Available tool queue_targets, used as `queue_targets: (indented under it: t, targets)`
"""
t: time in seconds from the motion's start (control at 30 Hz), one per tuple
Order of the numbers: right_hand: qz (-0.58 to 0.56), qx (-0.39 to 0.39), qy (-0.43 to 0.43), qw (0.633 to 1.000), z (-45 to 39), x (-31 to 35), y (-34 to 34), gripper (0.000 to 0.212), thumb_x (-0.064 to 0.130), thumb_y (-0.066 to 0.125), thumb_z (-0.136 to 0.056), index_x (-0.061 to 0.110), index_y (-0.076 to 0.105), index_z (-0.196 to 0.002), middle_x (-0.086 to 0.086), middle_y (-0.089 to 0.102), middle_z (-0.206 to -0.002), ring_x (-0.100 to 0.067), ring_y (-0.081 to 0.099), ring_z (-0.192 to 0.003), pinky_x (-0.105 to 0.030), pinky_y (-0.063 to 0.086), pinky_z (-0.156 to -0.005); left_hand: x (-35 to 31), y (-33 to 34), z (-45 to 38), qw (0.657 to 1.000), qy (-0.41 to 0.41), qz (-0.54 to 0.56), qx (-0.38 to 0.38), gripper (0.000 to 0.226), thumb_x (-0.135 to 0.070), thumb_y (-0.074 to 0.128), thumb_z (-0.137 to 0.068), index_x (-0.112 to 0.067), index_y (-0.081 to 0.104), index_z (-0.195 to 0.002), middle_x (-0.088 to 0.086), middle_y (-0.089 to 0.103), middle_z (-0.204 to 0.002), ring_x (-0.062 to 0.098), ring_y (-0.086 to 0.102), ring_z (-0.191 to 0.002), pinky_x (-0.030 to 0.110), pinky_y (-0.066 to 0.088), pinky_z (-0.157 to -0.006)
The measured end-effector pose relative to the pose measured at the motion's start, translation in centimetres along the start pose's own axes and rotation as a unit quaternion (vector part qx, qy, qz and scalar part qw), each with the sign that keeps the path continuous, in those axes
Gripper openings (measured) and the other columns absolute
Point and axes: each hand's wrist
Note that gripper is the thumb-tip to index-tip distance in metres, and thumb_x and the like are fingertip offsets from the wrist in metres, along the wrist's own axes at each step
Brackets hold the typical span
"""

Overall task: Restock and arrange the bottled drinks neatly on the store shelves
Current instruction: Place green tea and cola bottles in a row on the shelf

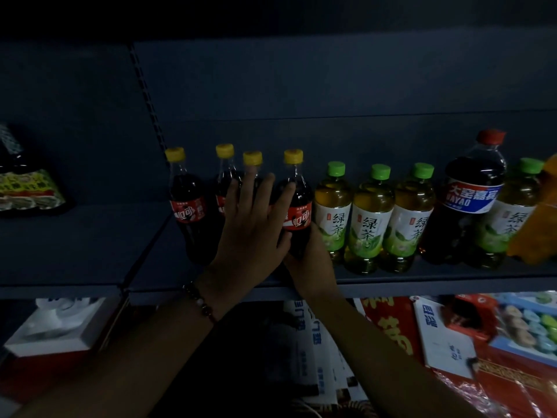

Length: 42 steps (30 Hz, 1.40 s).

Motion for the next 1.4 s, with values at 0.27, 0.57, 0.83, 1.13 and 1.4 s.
queue_targets:
  t: [0.27,0.57,0.83,1.13,1.4]
  targets:
    - [0.234,0.094,-0.089,0.964,1.1,5.1,-5.7,0.068,0.022,0.067,-0.083,0.028,0.034,-0.142,0.002,0.055,-0.131,-0.013,0.055,-0.116,-0.031,0.049,-0.093,-0.8,0.2,0.2,1.0,0.021,0.022,-0.004,0.065,-0.019,0.067,-0.081,-0.015,0.049,-0.144,0.024,0.045,-0.146,0.047,0.028,-0.142,0.066,0.022,-0.112]
    - [0.51,0.012,-0.251,0.822,-2.8,11.7,-10.1,0.047,0.026,0.062,-0.084,0.009,0.056,-0.128,-0.013,0.057,-0.125,-0.031,0.056,-0.112,-0.04,0.042,-0.095,-2.7,1.3,1.3,0.996,-0.032,0.073,0.036,0.065,-0.027,0.062,-0.087,-0.023,0.039,-0.148,0.023,0.025,-0.158,0.042,0.015,-0.148,0.065,0.015,-0.116]
    - [0.572,0.101,-0.173,0.795,-8.0,11.4,-10.5,0.064,0.046,0.056,-0.089,0.017,0.04,-0.143,-0.011,0.055,-0.134,-0.029,0.05,-0.125,-0.045,0.024,-0.112,-3.0,1.7,1.3,0.995,-0.04,0.088,0.034,0.065,-0.026,0.063,-0.086,-0.022,0.04,-0.147,0.023,0.023,-0.159,0.042,0.012,-0.149,0.066,0.015,-0.115]
    - [0.47,0.093,-0.216,0.851,-5.2,12.5,-11.7,0.035,0.022,0.065,-0.087,0.019,0.063,-0.122,-0.008,0.064,-0.114,-0.027,0.061,-0.103,-0.044,0.047,-0.089,-2.9,-0.4,1.8,0.972,-0.068,0.221,-0.038,0.031,-0.025,0.052,-0.091,-0.016,0.065,-0.118,0.004,0.066,-0.117,0.022,0.059,-0.108,0.043,0.049,-0.093]
    - [0.362,0.058,-0.227,0.902,2.4,14.0,-12.2,0.028,0.026,0.06,-0.092,0.021,0.063,-0.119,0.007,0.062,-0.107,-0.005,0.056,-0.1,-0.019,0.045,-0.089,-6.3,-2.5,6.4,0.811,-0.154,0.555,0.099,0.051,-0.032,0.066,-0.093,-0.054,0.041,-0.132,-0.035,0.05,-0.128,-0.014,0.046,-0.12,0.001,0.036,-0.09]
Point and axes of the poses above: each hand's wrist, its own z-axis away from the middle knuckle, its own y-axis out of the palm, x = y × z
